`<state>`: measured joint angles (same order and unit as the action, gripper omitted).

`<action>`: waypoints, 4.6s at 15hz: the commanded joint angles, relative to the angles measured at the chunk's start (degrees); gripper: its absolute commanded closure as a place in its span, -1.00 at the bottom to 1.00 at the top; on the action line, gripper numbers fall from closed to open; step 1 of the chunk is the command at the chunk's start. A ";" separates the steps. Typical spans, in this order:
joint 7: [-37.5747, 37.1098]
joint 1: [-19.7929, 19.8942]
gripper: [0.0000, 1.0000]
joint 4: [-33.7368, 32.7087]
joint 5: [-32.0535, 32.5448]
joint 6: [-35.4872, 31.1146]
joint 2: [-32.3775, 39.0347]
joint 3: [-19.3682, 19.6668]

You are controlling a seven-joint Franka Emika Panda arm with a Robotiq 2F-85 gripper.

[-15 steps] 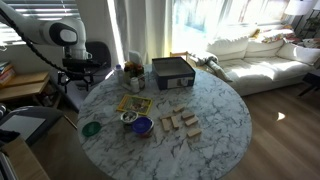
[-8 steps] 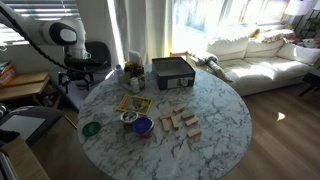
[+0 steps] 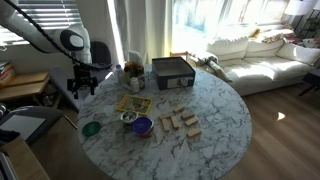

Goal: Empty the scoop into the green can

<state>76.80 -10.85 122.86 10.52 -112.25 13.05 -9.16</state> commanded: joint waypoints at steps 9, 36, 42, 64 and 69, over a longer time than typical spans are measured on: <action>19.67 1.80 -0.98 -6.37 12.42 5.52 10.18 -0.49; 24.92 1.95 -0.60 -8.39 16.50 -0.83 16.64 -0.11; 25.92 1.53 -0.52 -10.36 17.45 -0.45 18.99 -0.02; 31.66 2.28 0.75 -10.88 18.66 0.58 19.39 0.75; 32.25 2.36 0.97 -10.42 18.83 1.21 18.49 0.78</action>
<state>107.34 -8.87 112.37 28.13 -111.72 31.90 -8.38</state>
